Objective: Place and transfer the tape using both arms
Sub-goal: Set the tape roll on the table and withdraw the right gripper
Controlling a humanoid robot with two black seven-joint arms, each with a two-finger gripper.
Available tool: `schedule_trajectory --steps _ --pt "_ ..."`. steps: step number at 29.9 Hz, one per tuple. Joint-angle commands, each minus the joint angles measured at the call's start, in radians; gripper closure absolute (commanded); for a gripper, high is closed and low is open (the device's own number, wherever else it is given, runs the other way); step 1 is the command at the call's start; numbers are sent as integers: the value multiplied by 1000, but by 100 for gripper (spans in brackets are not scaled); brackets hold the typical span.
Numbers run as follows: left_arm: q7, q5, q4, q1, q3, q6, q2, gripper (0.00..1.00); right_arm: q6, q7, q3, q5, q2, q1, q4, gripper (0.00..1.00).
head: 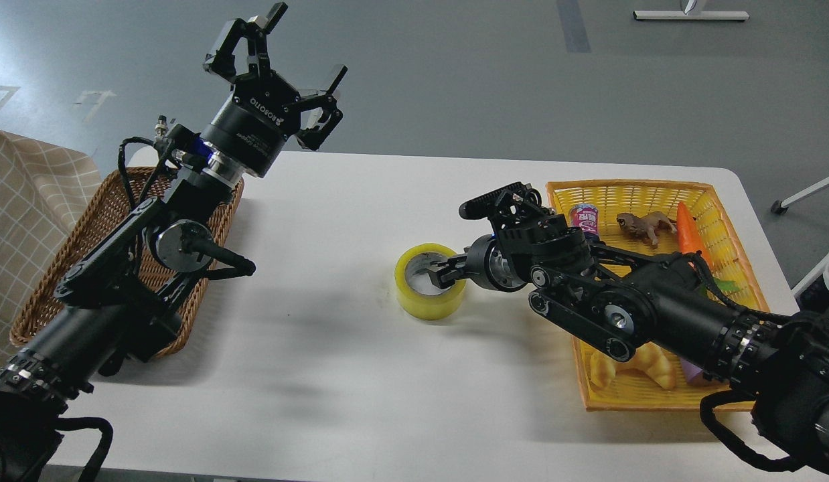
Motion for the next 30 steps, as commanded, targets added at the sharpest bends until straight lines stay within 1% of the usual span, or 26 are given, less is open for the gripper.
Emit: schedule_trajectory --steps 1,7,9,10,11,13,14,15,17,21,23,25,30 --pt "0 0 0 0 0 0 2 2 0 0 31 2 0 2 47 1" --pt "0 0 0 1 -3 0 -1 2 0 0 42 71 -142 32 242 0" --pt "0 0 0 0 -3 0 -1 2 0 0 47 101 -234 40 341 0" --pt "0 0 0 1 -3 0 -1 2 0 0 53 106 -256 40 366 0" --pt "0 0 0 0 -3 0 0 2 0 0 76 112 -303 40 412 0" --pt "0 0 0 0 -1 0 0 2 0 0 97 118 -351 37 452 0" --pt "0 0 0 0 -1 0 3 2 0 0 120 124 -400 31 492 0" --pt "0 0 0 0 -1 0 3 2 0 0 136 129 -423 31 509 0" --pt "0 0 0 0 -1 0 5 2 0 0 211 163 -506 26 565 0" --pt "0 0 0 0 0 0 2 2 0 9 333 244 -575 3 607 0" --pt "0 0 0 -2 0 0 0 2 0 11 439 354 -612 -23 604 0" --pt "0 2 0 -2 0 2 -1 2 0 11 499 451 -635 -46 593 0" --pt "0 0 0 -2 2 0 2 2 0 11 559 619 -678 -92 586 0"
